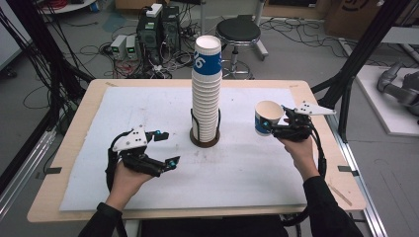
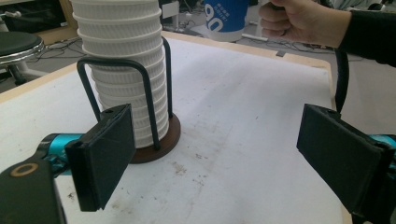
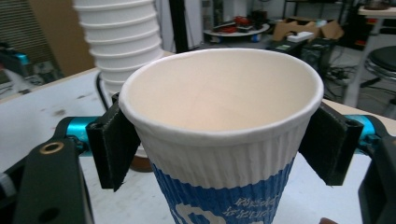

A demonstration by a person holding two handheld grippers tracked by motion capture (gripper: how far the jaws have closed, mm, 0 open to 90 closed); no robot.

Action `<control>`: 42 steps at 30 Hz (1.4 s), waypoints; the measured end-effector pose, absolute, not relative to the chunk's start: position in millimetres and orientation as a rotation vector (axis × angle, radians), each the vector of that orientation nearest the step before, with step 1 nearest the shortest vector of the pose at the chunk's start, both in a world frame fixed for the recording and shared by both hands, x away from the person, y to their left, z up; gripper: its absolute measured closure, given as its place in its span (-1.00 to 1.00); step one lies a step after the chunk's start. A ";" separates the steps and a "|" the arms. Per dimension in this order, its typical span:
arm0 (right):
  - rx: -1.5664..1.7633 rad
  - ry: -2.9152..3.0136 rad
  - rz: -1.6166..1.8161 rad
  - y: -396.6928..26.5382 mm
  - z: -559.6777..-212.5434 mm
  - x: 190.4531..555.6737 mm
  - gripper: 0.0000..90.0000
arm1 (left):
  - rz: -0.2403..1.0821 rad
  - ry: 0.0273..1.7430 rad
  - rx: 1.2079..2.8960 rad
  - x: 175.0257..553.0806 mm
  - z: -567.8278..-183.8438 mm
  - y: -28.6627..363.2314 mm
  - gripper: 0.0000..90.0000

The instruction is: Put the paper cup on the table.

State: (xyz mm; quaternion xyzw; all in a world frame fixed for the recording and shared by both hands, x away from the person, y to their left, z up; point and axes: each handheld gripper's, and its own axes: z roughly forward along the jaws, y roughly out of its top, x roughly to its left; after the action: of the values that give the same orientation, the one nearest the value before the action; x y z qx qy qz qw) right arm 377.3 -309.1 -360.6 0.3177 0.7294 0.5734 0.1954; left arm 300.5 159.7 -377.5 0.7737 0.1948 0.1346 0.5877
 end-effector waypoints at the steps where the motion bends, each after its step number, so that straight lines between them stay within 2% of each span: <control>1: 0.897 2.036 1.595 -309.7 -361.8 378.9 -0.53 | 0.310 0.454 1.802 300.4 -377.6 159.6 -0.74; 19: 1.124 1.876 1.503 -325.2 -396.0 392.7 -0.53 | 0.302 0.447 1.800 301.0 -378.5 158.5 -0.74; 42: 1.245 1.855 1.392 -317.3 -433.6 423.6 -0.53 | 0.294 0.446 1.804 300.9 -381.4 157.6 -0.74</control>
State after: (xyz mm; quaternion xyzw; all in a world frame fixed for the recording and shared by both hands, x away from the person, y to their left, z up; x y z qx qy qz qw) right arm 423.6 -317.3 -433.6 0.4578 0.6821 0.5117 0.2517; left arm 300.9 157.6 -381.4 0.7746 0.1915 0.1264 0.5894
